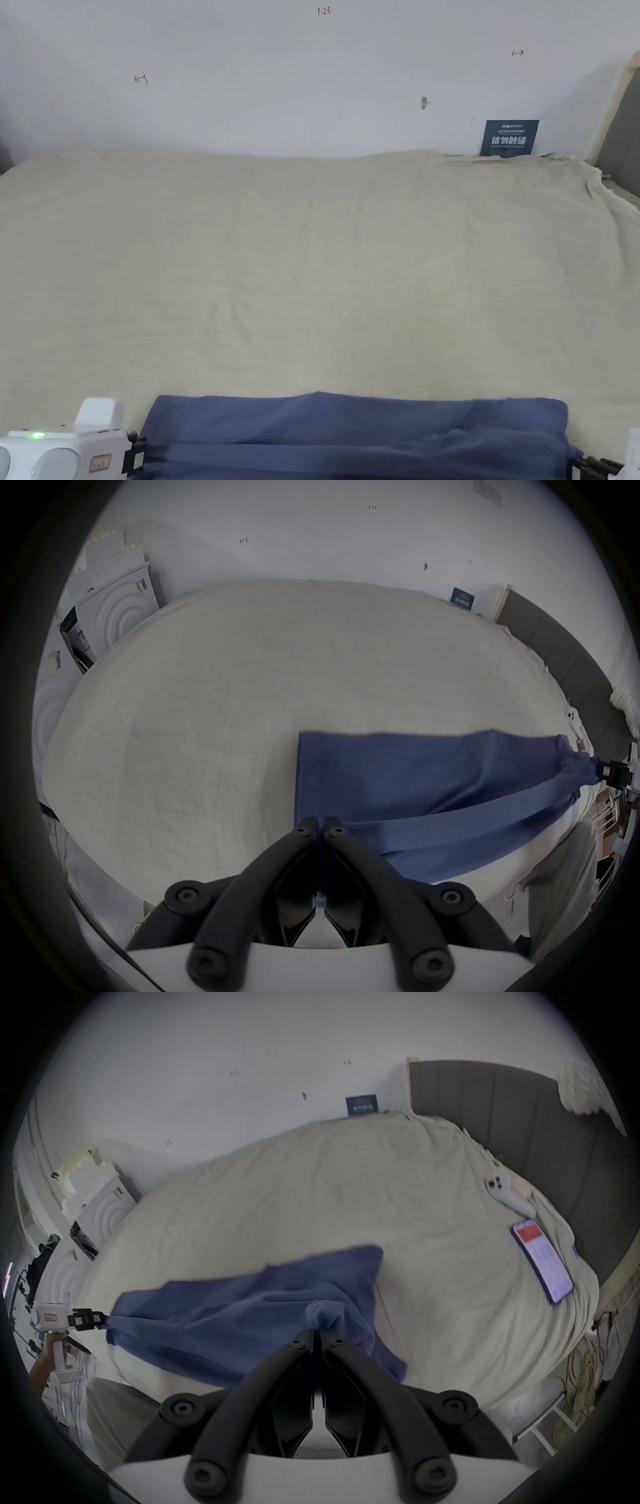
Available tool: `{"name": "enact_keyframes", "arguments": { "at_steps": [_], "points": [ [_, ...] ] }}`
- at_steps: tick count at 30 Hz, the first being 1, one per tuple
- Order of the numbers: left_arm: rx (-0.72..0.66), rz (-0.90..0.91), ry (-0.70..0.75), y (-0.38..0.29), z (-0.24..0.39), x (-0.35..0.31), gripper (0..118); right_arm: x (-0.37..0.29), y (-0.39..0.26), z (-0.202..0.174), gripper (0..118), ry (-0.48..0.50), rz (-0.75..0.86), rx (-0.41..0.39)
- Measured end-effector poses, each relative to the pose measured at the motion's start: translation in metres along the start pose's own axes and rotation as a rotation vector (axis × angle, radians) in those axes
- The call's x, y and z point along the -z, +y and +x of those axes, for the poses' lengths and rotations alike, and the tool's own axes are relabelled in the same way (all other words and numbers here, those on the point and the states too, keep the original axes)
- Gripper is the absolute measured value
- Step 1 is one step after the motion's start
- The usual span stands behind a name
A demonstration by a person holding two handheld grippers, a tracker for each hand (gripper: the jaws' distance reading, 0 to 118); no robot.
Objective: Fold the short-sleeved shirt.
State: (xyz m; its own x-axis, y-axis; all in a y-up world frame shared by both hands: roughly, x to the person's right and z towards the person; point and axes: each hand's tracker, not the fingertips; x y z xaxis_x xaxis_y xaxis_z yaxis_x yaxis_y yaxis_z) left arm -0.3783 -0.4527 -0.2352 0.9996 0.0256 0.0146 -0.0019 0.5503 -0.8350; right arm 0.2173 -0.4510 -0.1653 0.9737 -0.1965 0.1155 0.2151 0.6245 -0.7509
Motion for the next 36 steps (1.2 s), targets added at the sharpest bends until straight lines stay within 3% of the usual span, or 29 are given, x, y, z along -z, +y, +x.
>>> {"name": "enact_keyframes", "arguments": {
  "at_steps": [14,16,18,19,20,21,23,24,31,36],
  "points": [
    [0.041,-0.038,0.048,-0.03,0.013,0.013,2,0.044,-0.043,0.016,2,-0.103,-0.102,0.021],
    [0.041,-0.039,0.049,-0.027,0.015,0.008,17,0.037,-0.039,0.014,3,-0.097,-0.094,0.02],
    [0.034,-0.035,0.06,-0.023,0.015,0.003,54,0.026,-0.032,0.009,11,-0.094,-0.074,0.007],
    [0.032,-0.033,0.068,-0.019,0.015,0.001,75,0.021,-0.027,0.006,20,-0.096,-0.055,-0.01],
    [0.029,-0.027,0.071,-0.017,0.015,-0.002,95,0.015,-0.021,0.005,40,-0.094,-0.041,-0.017],
    [0.027,-0.016,0.07,-0.011,0.016,-0.008,104,0.007,-0.013,0.001,59,-0.088,-0.005,-0.021],
    [0.007,0.022,0.057,-0.004,0.016,-0.018,106,-0.004,0.0,-0.005,92,-0.07,0.049,-0.019],
    [-0.008,0.048,0.044,0.002,0.016,-0.025,106,-0.012,0.008,-0.01,97,-0.062,0.083,-0.025],
    [-0.002,0.251,0.045,0.045,0.03,-0.074,112,-0.057,0.064,-0.047,97,-0.023,0.301,-0.062],
    [0.021,0.329,0.073,0.062,0.038,-0.083,113,-0.076,0.084,-0.076,97,-0.072,0.419,-0.114]
  ]
}}
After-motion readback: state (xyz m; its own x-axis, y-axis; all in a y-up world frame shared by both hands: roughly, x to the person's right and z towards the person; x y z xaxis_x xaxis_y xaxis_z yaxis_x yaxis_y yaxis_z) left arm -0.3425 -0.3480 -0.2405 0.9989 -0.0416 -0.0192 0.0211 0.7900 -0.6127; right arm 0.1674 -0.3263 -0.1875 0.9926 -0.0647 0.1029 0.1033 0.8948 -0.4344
